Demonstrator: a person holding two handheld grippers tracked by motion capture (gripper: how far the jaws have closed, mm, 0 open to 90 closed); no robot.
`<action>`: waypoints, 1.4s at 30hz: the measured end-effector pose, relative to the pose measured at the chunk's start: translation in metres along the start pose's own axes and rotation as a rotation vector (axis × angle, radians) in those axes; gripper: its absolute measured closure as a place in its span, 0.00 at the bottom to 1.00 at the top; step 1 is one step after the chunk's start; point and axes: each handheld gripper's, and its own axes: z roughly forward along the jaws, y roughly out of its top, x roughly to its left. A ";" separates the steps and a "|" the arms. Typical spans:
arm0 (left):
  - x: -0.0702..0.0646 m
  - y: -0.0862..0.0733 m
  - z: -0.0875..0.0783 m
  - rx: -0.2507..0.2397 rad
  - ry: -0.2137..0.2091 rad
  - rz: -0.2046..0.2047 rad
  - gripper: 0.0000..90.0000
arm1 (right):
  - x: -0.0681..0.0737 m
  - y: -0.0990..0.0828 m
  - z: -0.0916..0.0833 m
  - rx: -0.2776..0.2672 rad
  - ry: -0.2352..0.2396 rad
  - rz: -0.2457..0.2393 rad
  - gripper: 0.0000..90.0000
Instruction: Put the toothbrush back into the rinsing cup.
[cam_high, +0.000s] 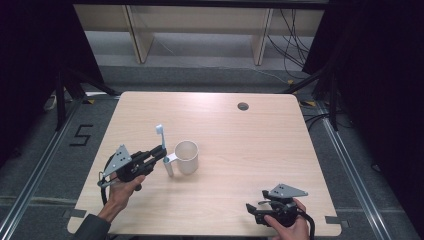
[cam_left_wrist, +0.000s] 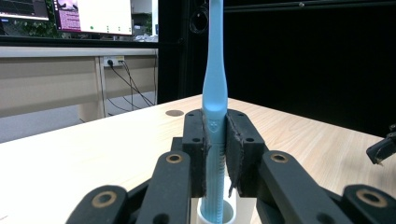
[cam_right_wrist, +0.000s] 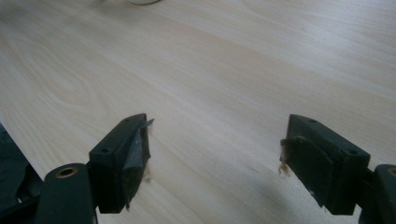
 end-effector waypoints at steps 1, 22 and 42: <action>0.000 -0.001 0.000 0.003 0.002 0.000 0.87 | 0.001 0.000 0.000 0.003 -0.002 0.015 0.26; -0.010 -0.013 -0.002 0.070 0.049 0.074 0.59 | 0.001 0.000 0.000 0.005 -0.001 0.017 0.26; -0.014 -0.005 -0.008 0.084 0.055 0.067 0.34 | -0.003 0.000 0.000 0.008 -0.007 -0.016 0.26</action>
